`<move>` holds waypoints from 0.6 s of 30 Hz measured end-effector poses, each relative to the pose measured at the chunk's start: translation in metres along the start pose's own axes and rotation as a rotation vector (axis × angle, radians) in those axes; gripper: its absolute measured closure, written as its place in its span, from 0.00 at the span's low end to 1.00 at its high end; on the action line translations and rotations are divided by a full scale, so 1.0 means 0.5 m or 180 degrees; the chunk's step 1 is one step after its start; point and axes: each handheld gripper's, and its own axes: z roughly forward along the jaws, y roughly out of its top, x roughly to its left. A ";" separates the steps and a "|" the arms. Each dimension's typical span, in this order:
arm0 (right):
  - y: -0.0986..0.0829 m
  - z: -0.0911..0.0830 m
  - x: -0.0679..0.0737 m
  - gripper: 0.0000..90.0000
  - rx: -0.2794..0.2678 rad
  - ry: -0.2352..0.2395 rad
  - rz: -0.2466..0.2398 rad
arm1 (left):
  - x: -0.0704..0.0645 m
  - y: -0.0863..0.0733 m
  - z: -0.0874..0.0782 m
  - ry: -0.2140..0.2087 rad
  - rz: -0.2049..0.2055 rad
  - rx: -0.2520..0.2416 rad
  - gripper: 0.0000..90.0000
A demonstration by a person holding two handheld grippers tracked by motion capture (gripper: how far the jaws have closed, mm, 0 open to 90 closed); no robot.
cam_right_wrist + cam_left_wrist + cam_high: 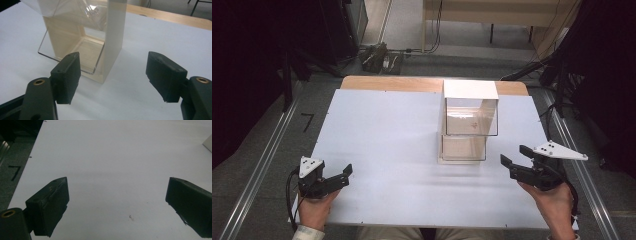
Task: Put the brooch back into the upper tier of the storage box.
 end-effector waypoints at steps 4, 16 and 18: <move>-0.010 0.001 -0.005 0.28 0.0034 -0.0023 0.0012 | 0.000 0.000 0.000 0.0001 0.0001 -0.0004 0.07; -0.046 0.001 -0.025 0.26 0.0137 -0.0107 0.0075 | -0.001 0.000 0.000 -0.0007 0.0011 0.0008 0.07; -0.050 0.001 -0.028 0.26 0.0146 -0.0110 0.0081 | -0.001 0.000 0.000 -0.0006 0.0009 0.0009 0.07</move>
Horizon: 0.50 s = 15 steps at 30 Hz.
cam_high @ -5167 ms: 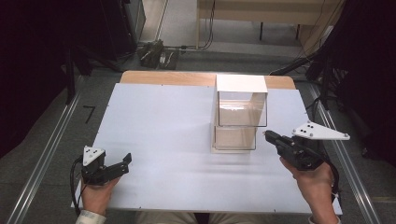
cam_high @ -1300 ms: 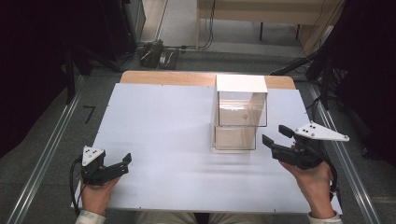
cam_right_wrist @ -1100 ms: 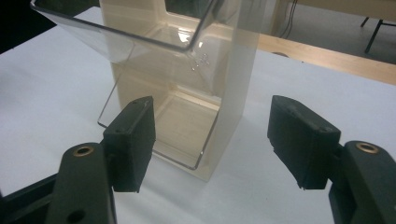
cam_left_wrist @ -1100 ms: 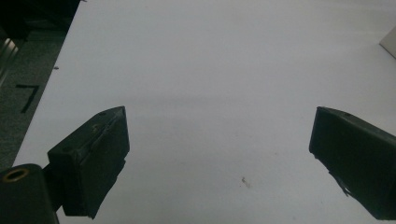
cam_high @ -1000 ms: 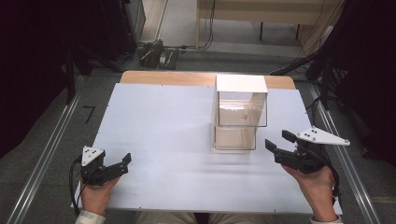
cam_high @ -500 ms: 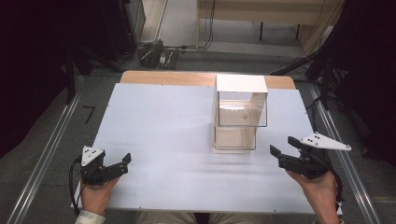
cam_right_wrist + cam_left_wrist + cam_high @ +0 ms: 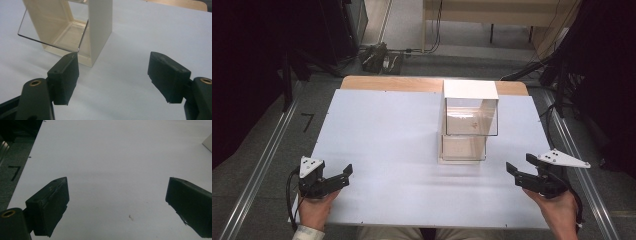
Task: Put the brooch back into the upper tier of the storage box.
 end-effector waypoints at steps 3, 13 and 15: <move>-0.006 -0.002 -0.003 0.26 0.0006 -0.0036 0.0012 | 0.000 0.000 0.000 0.0000 0.0004 -0.0001 0.07; -0.025 -0.003 -0.017 0.25 0.0037 -0.0090 0.0062 | -0.001 0.000 0.000 0.0002 0.0007 -0.0002 0.07; -0.026 -0.004 -0.020 0.25 0.0040 -0.0113 0.0068 | -0.001 0.000 0.000 0.0000 0.0007 -0.0001 0.07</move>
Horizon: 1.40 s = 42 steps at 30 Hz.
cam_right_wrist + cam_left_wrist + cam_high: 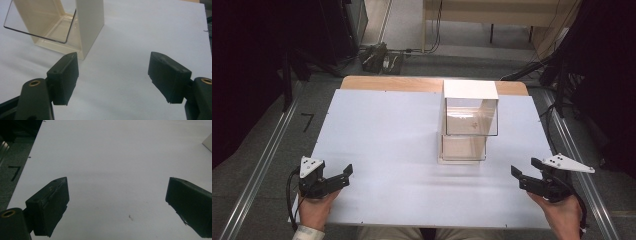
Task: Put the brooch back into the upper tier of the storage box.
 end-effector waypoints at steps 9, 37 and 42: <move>-0.010 0.000 -0.014 0.25 0.0031 -0.0121 0.0014 | 0.000 0.000 0.000 0.0000 0.0002 -0.0002 0.07; -0.034 0.004 -0.062 0.25 0.0094 -0.0385 0.0091 | -0.001 -0.001 0.002 0.0000 -0.0001 0.0006 0.07; -0.038 0.008 -0.071 0.26 0.0116 -0.0444 0.0105 | -0.002 -0.001 0.002 -0.0001 0.0001 0.0008 0.07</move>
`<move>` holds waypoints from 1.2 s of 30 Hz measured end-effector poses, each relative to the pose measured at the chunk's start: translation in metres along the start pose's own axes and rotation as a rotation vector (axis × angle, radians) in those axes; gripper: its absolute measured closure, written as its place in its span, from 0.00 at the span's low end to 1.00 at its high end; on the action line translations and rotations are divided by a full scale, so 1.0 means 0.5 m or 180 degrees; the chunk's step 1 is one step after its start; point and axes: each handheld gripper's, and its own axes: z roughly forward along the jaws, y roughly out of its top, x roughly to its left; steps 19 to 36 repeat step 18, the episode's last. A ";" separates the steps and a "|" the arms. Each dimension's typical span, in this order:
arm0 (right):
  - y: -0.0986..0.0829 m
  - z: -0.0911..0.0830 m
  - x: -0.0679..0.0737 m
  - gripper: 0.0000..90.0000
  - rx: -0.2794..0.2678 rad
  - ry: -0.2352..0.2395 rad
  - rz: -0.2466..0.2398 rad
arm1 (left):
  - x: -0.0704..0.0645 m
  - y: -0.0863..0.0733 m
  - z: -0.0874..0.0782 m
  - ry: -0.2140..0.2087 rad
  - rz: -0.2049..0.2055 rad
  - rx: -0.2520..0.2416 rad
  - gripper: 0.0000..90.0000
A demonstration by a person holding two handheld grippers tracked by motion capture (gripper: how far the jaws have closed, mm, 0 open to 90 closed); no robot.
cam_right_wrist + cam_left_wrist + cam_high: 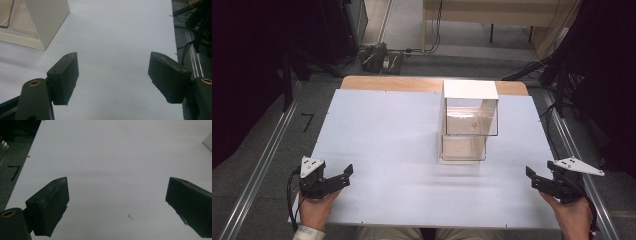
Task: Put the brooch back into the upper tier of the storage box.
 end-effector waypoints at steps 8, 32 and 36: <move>-0.005 0.009 -0.016 0.26 0.0040 -0.0085 0.0035 | 0.000 0.000 0.000 -0.0001 0.0000 0.0001 0.07; -0.010 0.021 -0.026 0.20 0.0052 -0.0164 0.0032 | 0.000 0.000 0.000 0.0000 0.0002 0.0002 0.07; -0.010 0.021 -0.026 0.20 0.0052 -0.0164 0.0032 | 0.000 0.000 0.000 0.0000 0.0002 0.0002 0.07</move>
